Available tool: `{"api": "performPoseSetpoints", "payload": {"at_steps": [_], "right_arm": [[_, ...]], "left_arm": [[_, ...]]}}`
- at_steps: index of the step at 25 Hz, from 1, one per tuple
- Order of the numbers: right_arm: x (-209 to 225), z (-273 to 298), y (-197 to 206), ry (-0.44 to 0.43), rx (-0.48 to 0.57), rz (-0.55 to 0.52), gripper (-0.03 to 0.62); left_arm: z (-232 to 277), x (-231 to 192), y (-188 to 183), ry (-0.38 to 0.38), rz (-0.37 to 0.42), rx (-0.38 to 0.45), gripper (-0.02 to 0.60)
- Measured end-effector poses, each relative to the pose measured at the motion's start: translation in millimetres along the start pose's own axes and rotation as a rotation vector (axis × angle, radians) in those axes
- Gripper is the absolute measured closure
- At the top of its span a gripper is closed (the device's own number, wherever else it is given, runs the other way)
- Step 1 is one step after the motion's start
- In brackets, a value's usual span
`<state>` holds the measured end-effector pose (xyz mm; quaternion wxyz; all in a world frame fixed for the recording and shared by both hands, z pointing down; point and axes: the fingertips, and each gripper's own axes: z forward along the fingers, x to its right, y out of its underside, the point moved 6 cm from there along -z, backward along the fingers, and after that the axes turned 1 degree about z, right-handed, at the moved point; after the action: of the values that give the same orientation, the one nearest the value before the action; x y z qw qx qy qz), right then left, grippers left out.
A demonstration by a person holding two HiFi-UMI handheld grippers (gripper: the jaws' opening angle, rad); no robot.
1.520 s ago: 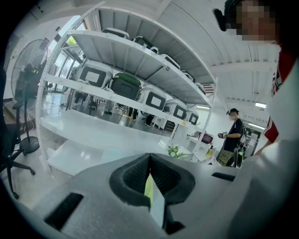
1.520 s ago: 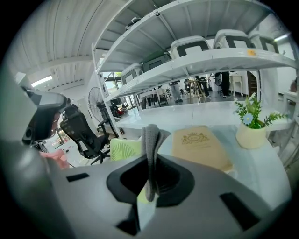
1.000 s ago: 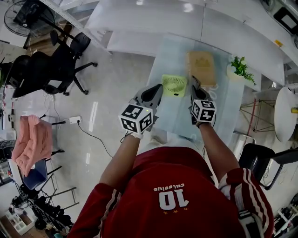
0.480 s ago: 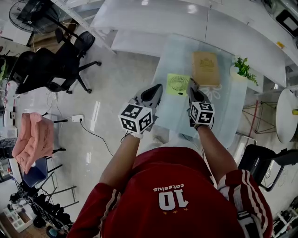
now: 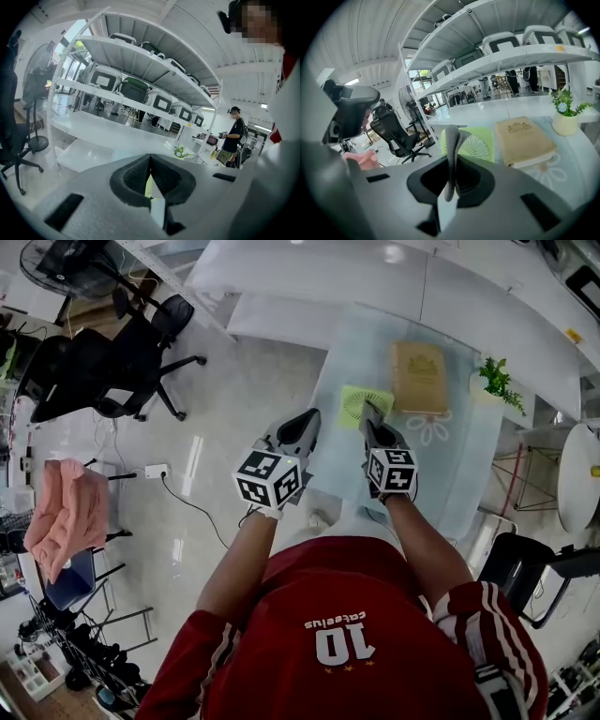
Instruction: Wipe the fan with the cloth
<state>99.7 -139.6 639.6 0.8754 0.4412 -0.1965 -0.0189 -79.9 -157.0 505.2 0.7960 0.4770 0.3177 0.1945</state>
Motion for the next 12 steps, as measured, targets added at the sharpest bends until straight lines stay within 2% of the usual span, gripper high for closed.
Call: {"api": "performPoseSetpoints", "payload": {"at_steps": [12], "right_arm": [[-27, 34, 9, -0.067, -0.046, -0.017, 0.571]], "left_arm": [[-1, -19, 6, -0.046, -0.006, -0.029, 0.583]]}}
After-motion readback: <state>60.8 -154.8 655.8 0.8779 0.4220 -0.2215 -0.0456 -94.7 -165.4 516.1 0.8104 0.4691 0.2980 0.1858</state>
